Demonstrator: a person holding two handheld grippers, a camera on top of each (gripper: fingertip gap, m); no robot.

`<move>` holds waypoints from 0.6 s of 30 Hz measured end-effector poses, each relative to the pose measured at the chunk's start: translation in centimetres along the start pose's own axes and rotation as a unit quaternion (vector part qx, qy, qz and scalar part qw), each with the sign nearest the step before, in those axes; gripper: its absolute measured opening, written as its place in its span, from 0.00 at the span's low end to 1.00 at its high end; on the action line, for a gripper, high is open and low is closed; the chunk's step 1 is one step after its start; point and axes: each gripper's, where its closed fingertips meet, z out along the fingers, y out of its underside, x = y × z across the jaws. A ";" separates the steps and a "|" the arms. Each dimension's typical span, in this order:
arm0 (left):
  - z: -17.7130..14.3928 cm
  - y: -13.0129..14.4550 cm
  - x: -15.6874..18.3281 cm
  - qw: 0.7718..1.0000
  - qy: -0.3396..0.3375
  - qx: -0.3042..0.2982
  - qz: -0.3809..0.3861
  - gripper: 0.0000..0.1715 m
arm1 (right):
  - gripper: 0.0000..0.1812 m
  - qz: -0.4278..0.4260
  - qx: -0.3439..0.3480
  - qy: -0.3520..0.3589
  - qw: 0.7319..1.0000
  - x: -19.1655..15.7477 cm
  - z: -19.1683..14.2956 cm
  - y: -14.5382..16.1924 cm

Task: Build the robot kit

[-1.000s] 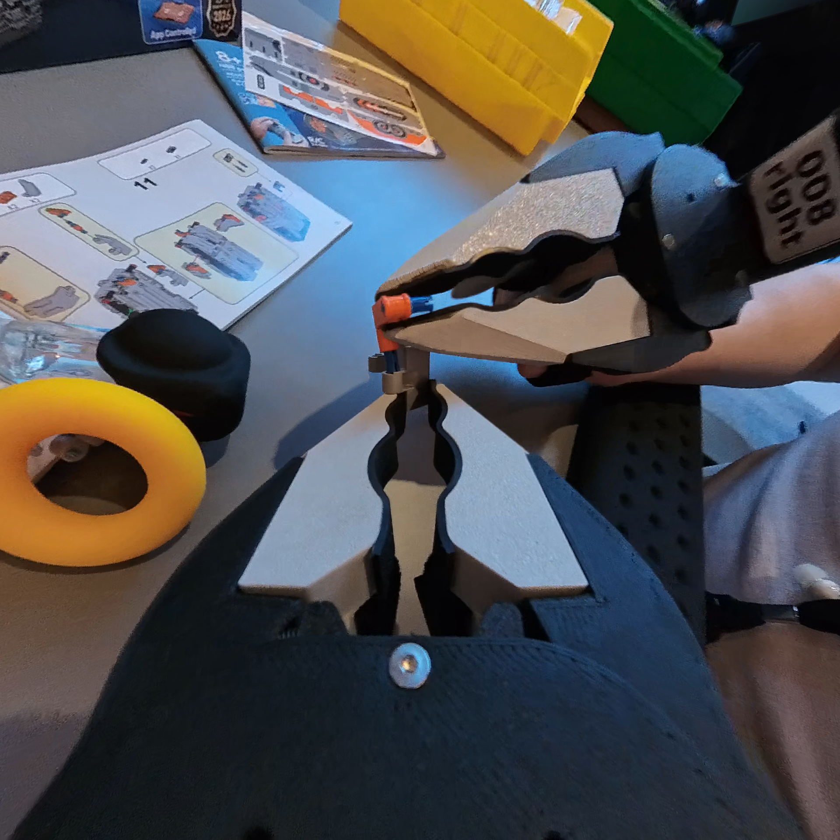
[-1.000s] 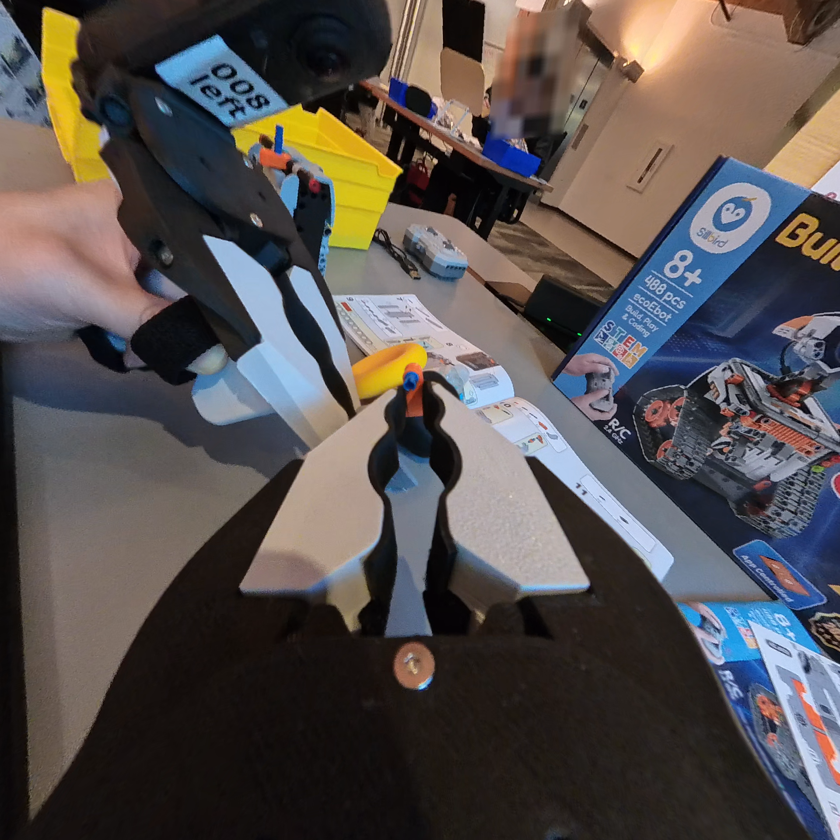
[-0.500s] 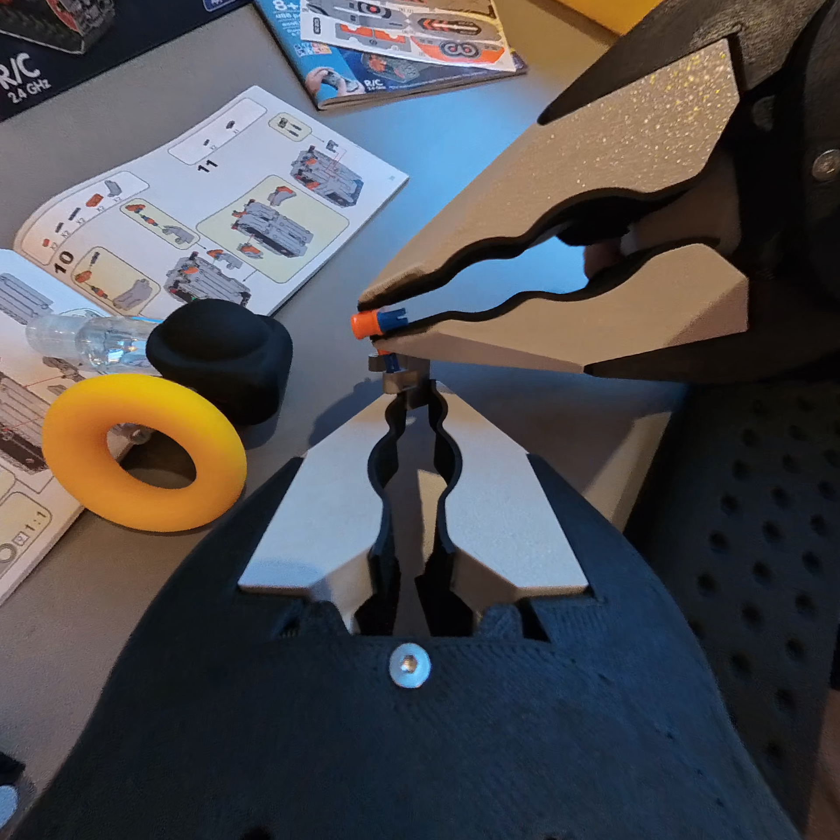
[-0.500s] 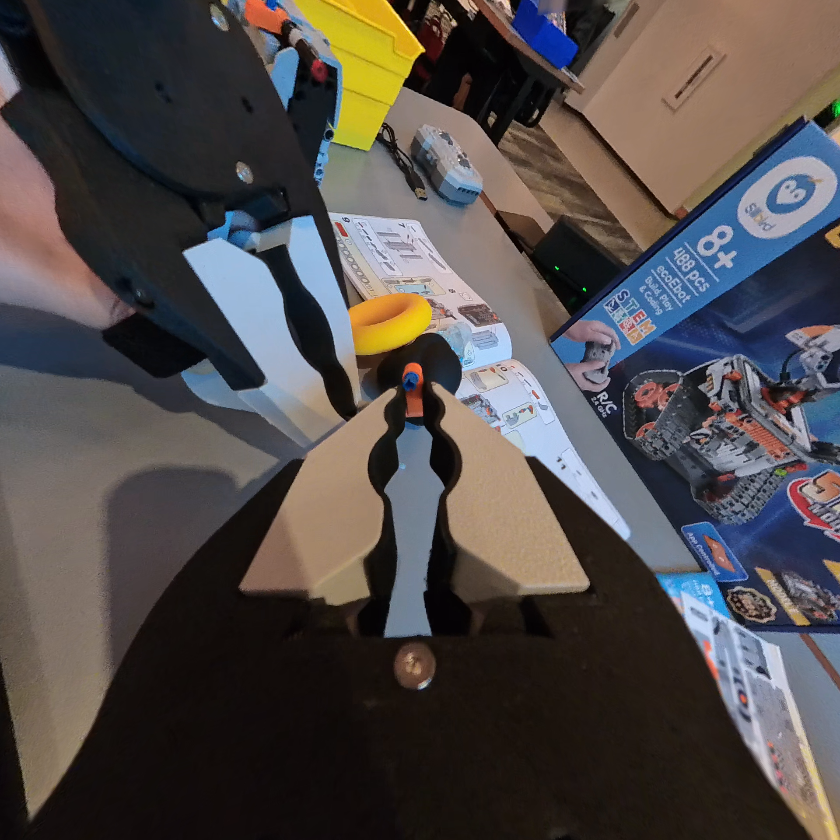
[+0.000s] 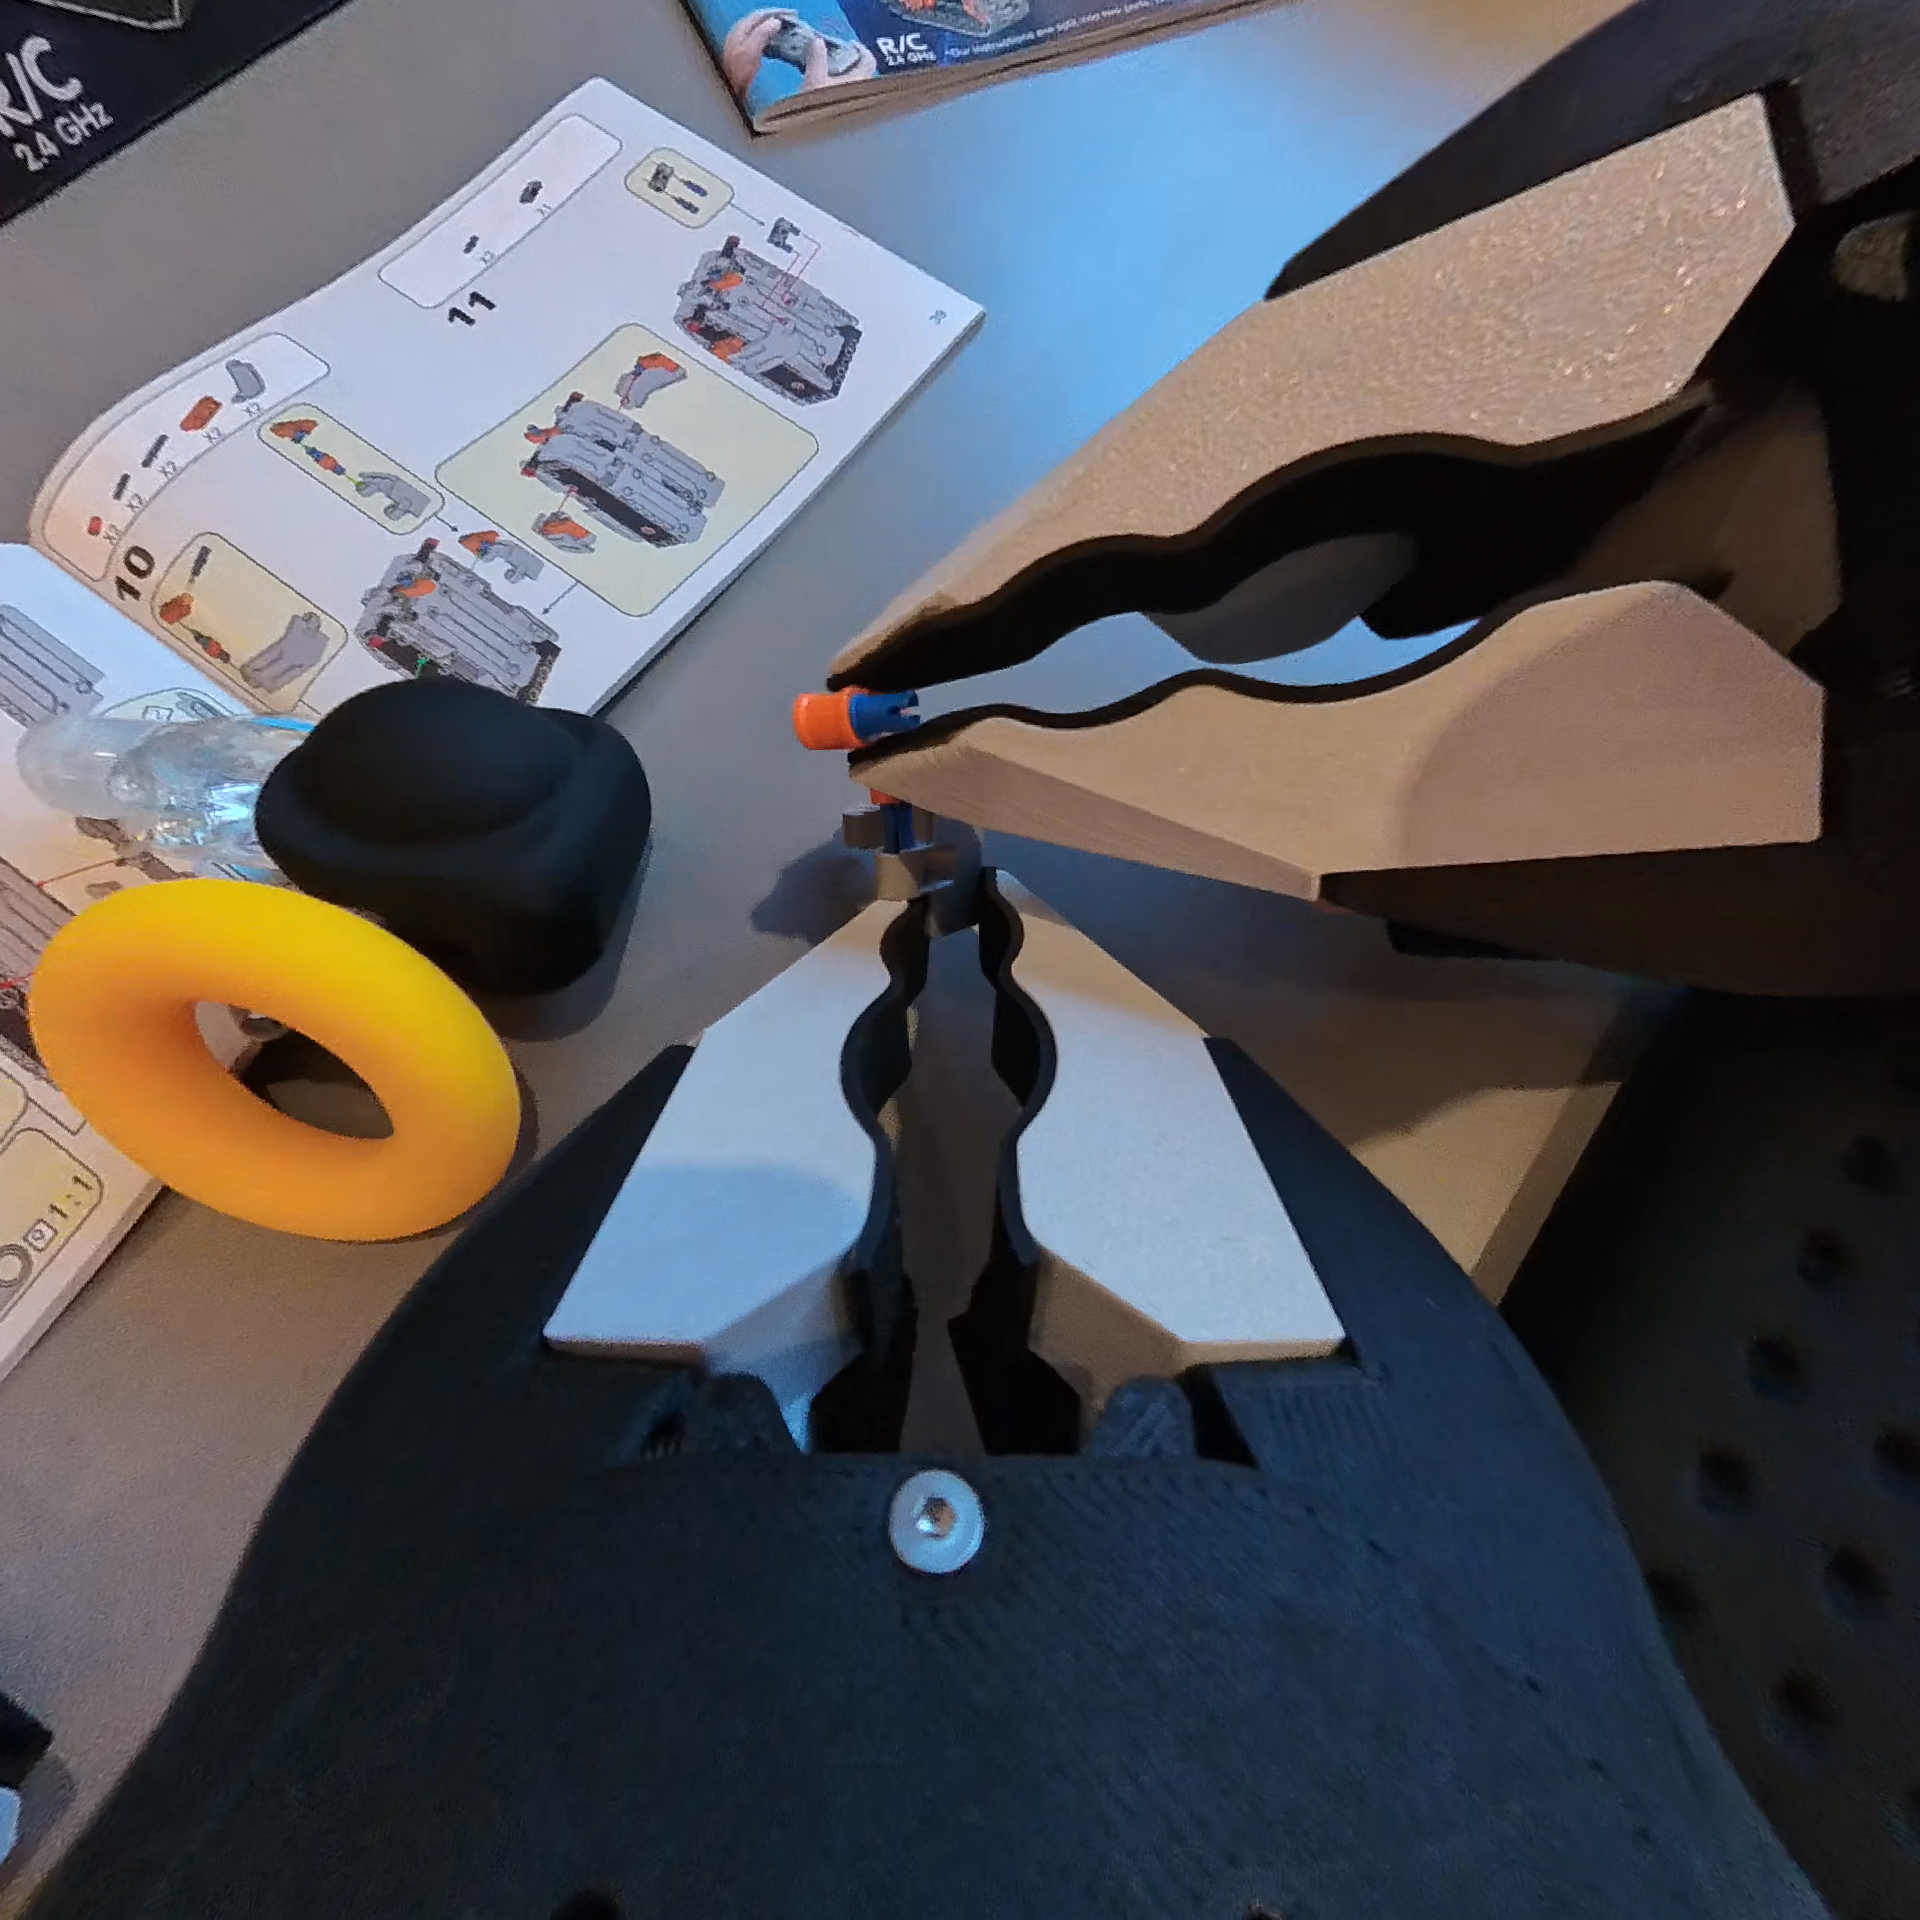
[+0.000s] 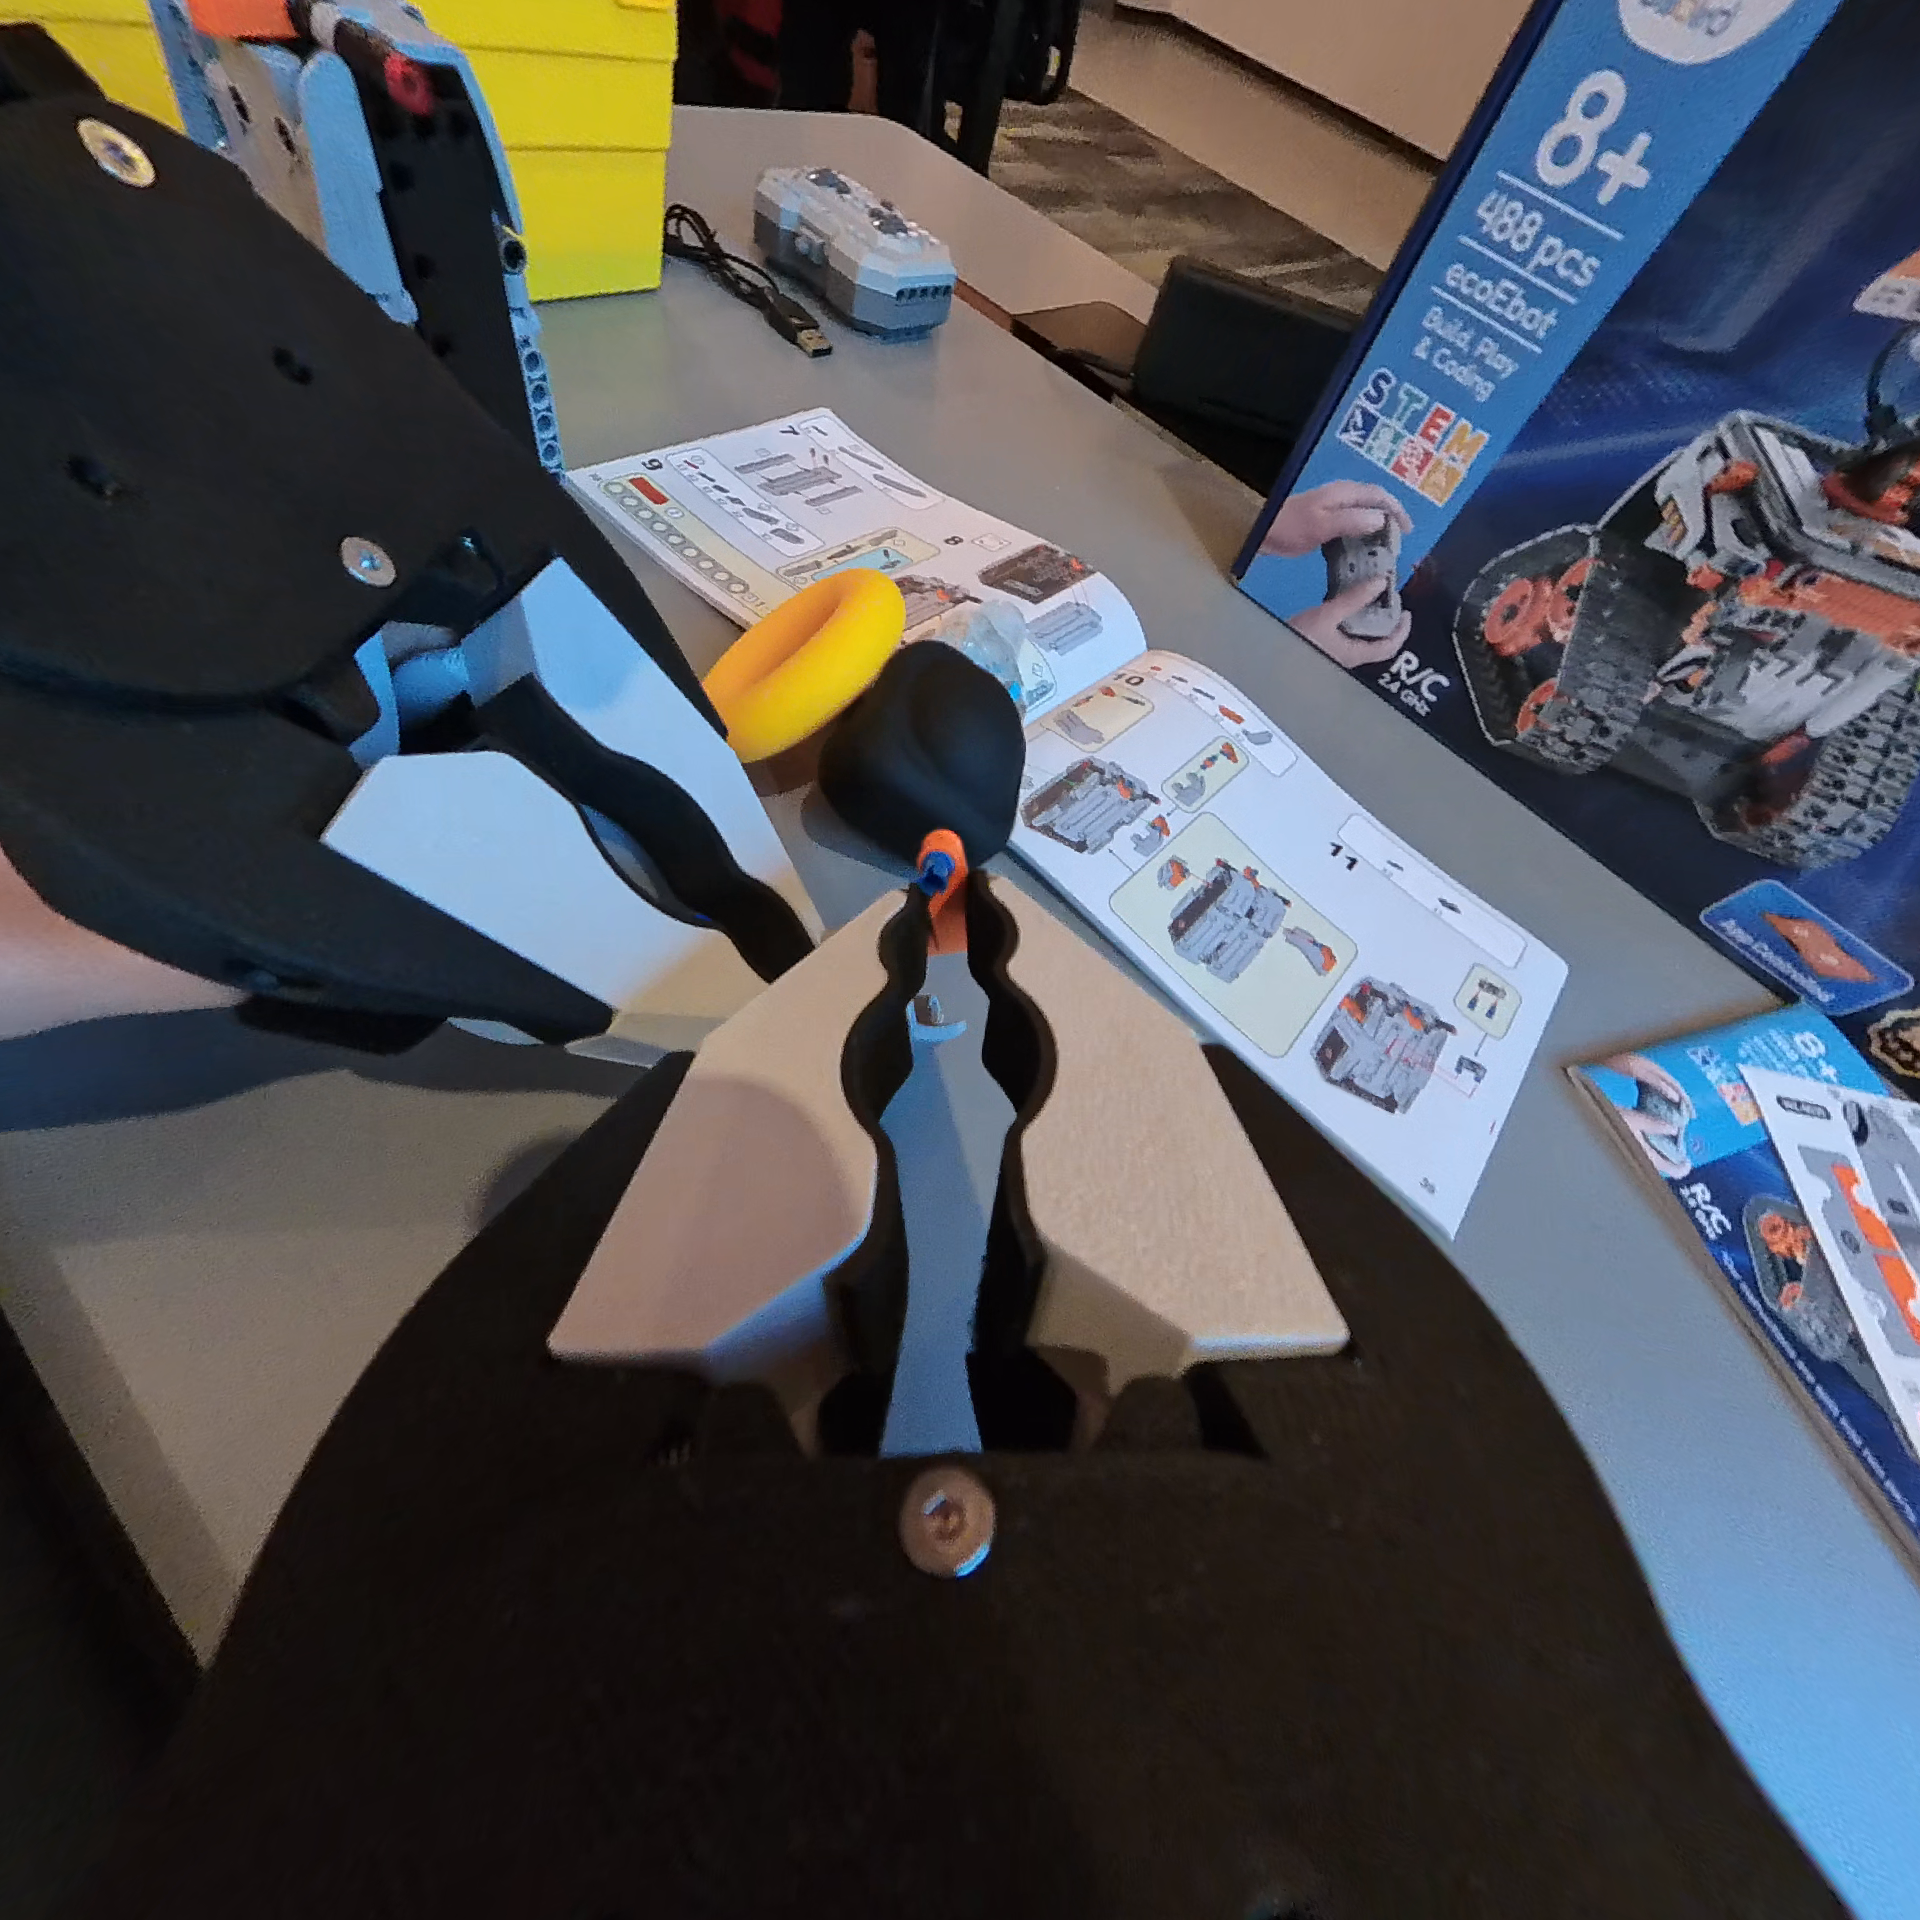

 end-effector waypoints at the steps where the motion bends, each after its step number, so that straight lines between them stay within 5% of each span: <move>1: 0.0 -0.1 0.1 1.000 0.000 0.001 0.000 0.04 | 0.03 0.002 0.000 0.005 1.000 0.1 -0.1 0.1; 18: 0.3 0.1 0.6 0.998 -0.029 -0.014 0.051 0.04 | 0.04 -0.032 0.002 0.069 0.997 -0.3 -0.8 0.0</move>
